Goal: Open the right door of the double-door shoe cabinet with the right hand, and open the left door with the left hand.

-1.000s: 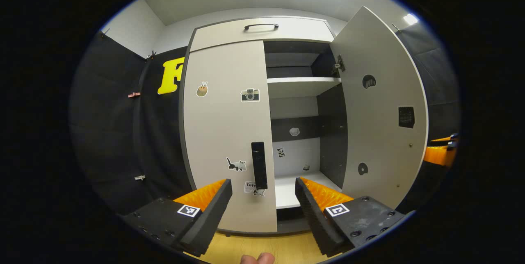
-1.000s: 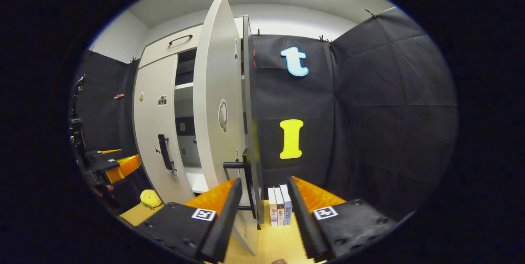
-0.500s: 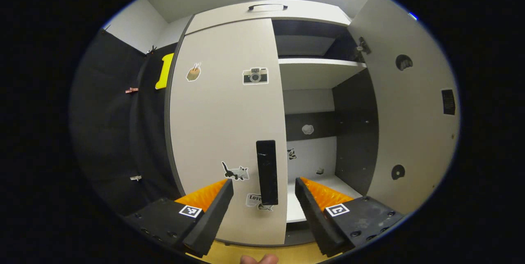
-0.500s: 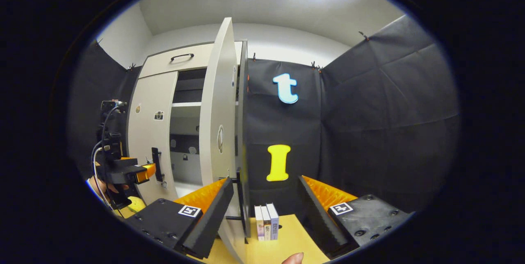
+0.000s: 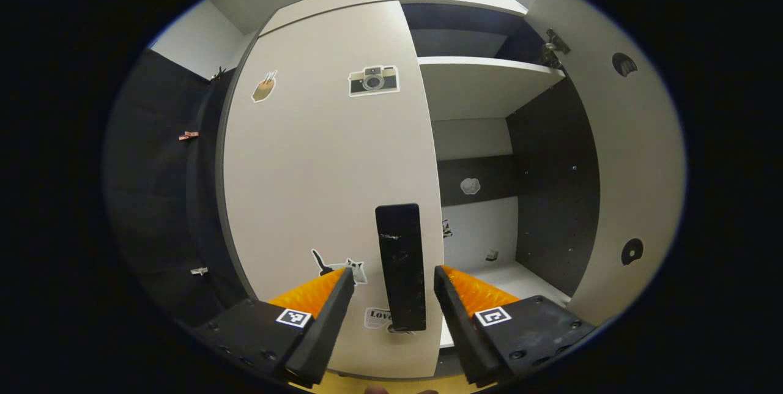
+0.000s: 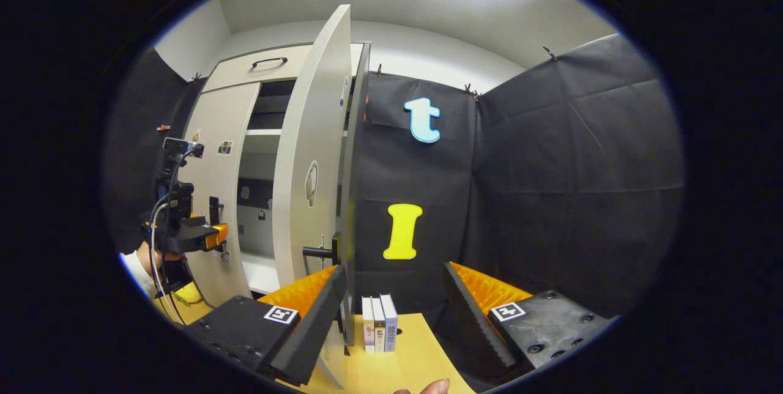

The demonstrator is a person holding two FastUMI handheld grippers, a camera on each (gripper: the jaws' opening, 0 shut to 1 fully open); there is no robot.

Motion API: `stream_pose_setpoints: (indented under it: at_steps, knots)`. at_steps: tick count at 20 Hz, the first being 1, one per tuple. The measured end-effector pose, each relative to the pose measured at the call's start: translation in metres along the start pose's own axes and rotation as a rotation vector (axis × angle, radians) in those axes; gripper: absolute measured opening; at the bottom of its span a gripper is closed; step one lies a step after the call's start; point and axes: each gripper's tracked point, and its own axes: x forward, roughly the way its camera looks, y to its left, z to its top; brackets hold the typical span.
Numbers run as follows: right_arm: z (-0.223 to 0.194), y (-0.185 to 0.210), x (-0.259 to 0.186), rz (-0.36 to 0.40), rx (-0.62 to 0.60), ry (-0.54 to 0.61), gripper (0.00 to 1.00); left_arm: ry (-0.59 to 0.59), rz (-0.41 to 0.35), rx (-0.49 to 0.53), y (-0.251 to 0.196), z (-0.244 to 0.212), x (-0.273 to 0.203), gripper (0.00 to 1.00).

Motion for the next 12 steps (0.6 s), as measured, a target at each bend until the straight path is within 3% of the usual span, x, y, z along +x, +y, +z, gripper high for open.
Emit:
stream_pose_setpoints:
  at_steps: [3,5,6,7,10,12]
  knots:
    - [-0.001,0.001,0.003,0.004,0.011,0.003,0.98,0.007,-0.016,-0.03,-0.003,-0.004,0.01,0.65]
    - [-0.003,0.001,0.003,0.003,0.033,0.01,0.98,0.004,-0.049,-0.074,-0.011,-0.004,0.011,0.46]
    - [-0.004,0.001,0.003,0.003,0.047,0.015,0.98,0.005,-0.043,-0.085,-0.011,-0.005,0.013,0.46]
    - [-0.006,0.002,0.002,0.0,0.061,0.023,0.98,-0.003,-0.041,-0.08,-0.011,-0.004,0.011,0.35]
    - [-0.007,-0.002,-0.001,-0.027,0.082,0.029,0.96,-0.004,-0.054,-0.056,-0.012,-0.008,0.013,0.35]
    - [-0.006,-0.003,-0.002,-0.039,0.087,0.024,0.98,-0.009,-0.067,-0.104,-0.012,-0.009,0.012,0.32]
